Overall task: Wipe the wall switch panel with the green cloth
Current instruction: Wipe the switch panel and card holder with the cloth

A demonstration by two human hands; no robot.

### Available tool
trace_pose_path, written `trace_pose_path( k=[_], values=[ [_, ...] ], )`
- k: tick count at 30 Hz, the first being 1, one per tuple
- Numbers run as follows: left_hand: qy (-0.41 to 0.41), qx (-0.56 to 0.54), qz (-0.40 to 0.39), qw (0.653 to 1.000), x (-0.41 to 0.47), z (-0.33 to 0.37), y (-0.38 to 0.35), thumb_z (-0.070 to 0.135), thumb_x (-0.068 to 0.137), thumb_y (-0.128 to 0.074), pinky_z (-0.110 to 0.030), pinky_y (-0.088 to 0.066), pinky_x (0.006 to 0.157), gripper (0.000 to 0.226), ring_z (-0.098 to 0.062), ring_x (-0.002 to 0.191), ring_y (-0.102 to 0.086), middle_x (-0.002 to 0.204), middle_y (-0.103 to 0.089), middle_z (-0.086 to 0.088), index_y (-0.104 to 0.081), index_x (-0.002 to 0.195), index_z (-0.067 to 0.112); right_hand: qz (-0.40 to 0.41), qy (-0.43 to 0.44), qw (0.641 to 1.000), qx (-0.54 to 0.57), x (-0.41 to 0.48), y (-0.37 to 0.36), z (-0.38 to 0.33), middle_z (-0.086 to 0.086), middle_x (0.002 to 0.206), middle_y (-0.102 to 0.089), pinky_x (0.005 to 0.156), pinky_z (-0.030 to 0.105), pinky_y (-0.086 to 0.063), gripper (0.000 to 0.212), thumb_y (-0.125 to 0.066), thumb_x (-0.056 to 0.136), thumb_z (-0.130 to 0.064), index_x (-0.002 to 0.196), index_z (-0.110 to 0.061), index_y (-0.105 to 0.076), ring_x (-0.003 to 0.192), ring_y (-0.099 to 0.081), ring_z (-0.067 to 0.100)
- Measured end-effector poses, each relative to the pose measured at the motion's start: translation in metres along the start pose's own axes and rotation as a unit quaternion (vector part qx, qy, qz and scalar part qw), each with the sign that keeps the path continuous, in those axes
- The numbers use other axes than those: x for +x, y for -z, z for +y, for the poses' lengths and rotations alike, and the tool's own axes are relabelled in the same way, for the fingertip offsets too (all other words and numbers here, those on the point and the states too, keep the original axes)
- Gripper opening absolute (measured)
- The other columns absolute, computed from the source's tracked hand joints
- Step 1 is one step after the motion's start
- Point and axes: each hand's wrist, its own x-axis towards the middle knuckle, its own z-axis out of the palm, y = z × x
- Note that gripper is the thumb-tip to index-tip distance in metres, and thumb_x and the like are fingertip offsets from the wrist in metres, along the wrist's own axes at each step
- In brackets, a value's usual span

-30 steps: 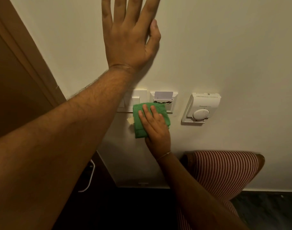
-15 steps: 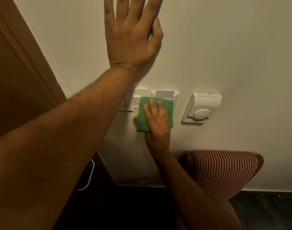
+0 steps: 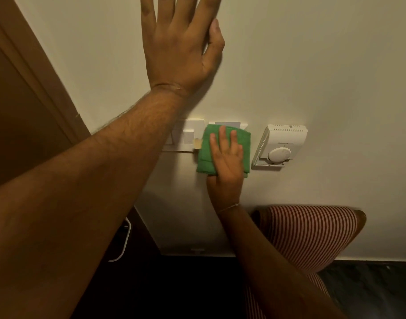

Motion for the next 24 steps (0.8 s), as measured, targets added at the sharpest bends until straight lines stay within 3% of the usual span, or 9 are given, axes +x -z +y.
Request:
trace_pose_path(
  k=[3,6,12,17,20,22,24],
  values=[
    [-0.011,0.003,-0.003,1.000,0.001,0.000,0.002,0.028,0.100,-0.067,-0.067,-0.048,0.110,0.043,-0.041,0.127,-0.067,0.139,-0.070,-0.017,-0.072,0.140,0.013,-0.058,0.049,0.997,-0.013,-0.010,-0.005,-0.002,0.002,0.170,-0.033,0.136,0.040,-0.010,0.070,-0.055,0.092,0.006,0.158,-0.015,-0.046,0.165,-0.014,0.019],
    [-0.008,0.006,-0.011,1.000,0.001,0.000,0.003,0.028,0.101,-0.067,-0.069,-0.046,0.110,0.044,-0.045,0.130,-0.065,0.141,-0.068,-0.019,-0.070,0.142,0.012,-0.101,0.080,0.991,-0.038,-0.020,0.011,0.015,0.008,0.166,-0.043,0.132,0.049,-0.026,0.061,-0.058,0.096,0.002,0.155,-0.011,-0.051,0.161,-0.027,0.024],
    [0.000,0.002,0.008,1.000,-0.001,0.002,0.003,0.028,0.100,-0.068,-0.062,-0.048,0.111,0.040,-0.037,0.124,-0.067,0.135,-0.072,-0.014,-0.074,0.137,0.013,-0.017,-0.034,0.999,-0.017,-0.009,0.031,0.030,0.016,0.167,-0.036,0.135,0.045,-0.016,0.056,-0.046,0.101,-0.010,0.157,-0.008,-0.040,0.164,-0.015,0.022],
    [-0.011,0.009,0.005,1.000,0.001,-0.001,0.002,0.029,0.100,-0.066,-0.063,-0.049,0.110,0.041,-0.036,0.122,-0.070,0.133,-0.073,-0.014,-0.074,0.136,0.014,-0.034,0.019,0.999,0.008,-0.004,-0.001,-0.007,0.003,0.169,-0.031,0.135,0.040,-0.010,0.080,-0.055,0.079,0.012,0.156,-0.010,-0.048,0.165,-0.014,0.019],
    [-0.013,0.001,0.005,1.000,0.002,-0.001,0.002,0.029,0.100,-0.066,-0.063,-0.049,0.110,0.040,-0.035,0.122,-0.069,0.133,-0.073,-0.013,-0.074,0.136,0.014,-0.028,0.054,0.998,-0.010,-0.002,-0.007,-0.009,0.003,0.167,-0.037,0.134,0.039,-0.015,0.076,-0.061,0.083,0.018,0.153,-0.011,-0.054,0.164,-0.019,0.018],
    [-0.009,0.002,0.006,1.000,0.001,0.000,0.003,0.029,0.100,-0.067,-0.062,-0.049,0.110,0.039,-0.035,0.122,-0.069,0.132,-0.073,-0.013,-0.075,0.135,0.013,-0.018,0.076,0.997,-0.024,-0.003,0.001,0.004,0.010,0.166,-0.040,0.132,0.047,-0.027,0.061,-0.067,0.094,0.010,0.151,-0.010,-0.057,0.162,-0.029,0.027],
    [-0.007,0.000,0.003,1.000,0.000,0.001,0.005,0.028,0.099,-0.068,-0.061,-0.050,0.109,0.038,-0.035,0.120,-0.071,0.130,-0.074,-0.013,-0.076,0.133,0.012,0.037,0.068,0.996,-0.044,-0.003,0.010,0.022,0.016,0.163,-0.045,0.124,0.057,-0.038,0.040,-0.066,0.106,-0.014,0.145,-0.010,-0.063,0.153,-0.041,0.037]
  ],
)
